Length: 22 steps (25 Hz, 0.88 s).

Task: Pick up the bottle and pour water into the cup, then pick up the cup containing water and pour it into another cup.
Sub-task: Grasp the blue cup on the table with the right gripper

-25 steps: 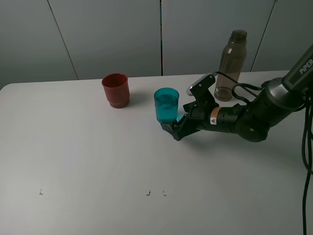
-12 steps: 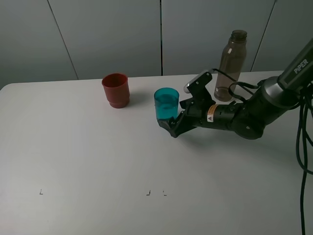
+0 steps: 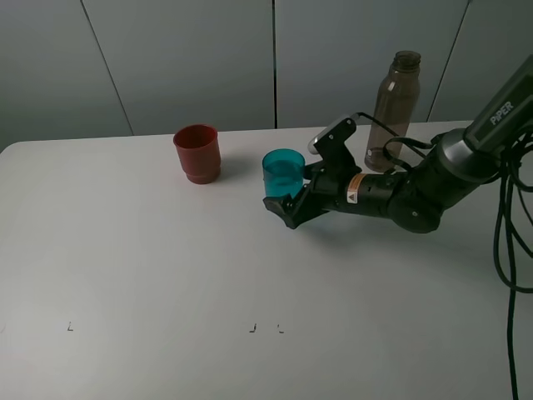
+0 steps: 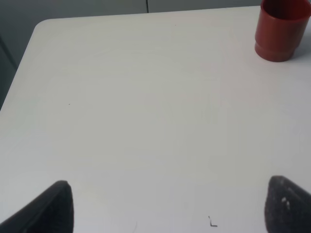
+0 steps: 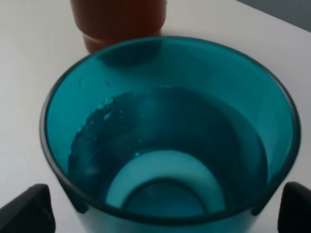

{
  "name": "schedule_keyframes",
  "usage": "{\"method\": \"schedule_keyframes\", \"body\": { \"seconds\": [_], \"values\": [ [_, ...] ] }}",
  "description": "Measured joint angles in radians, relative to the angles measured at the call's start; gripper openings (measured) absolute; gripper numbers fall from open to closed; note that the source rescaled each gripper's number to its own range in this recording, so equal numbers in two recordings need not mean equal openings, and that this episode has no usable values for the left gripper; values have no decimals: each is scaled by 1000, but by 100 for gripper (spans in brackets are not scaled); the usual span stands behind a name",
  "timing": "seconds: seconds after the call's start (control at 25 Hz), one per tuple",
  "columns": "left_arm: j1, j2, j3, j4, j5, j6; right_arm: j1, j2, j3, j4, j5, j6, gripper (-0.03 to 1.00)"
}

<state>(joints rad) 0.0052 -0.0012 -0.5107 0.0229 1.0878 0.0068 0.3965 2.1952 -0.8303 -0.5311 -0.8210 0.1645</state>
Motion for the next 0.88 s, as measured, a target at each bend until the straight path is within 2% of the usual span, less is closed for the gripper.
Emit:
{"method": "schedule_keyframes", "body": {
  "seconds": [0.32, 0.52, 0.88],
  "values": [
    [0, 0, 0, 0, 0, -7, 0, 13, -4, 0, -42, 0, 100],
    [0, 0, 0, 0, 0, -7, 0, 43, -10, 0, -120, 0, 100],
    [0, 0, 0, 0, 0, -7, 0, 61, -28, 21, -148, 0, 100]
  ]
}}
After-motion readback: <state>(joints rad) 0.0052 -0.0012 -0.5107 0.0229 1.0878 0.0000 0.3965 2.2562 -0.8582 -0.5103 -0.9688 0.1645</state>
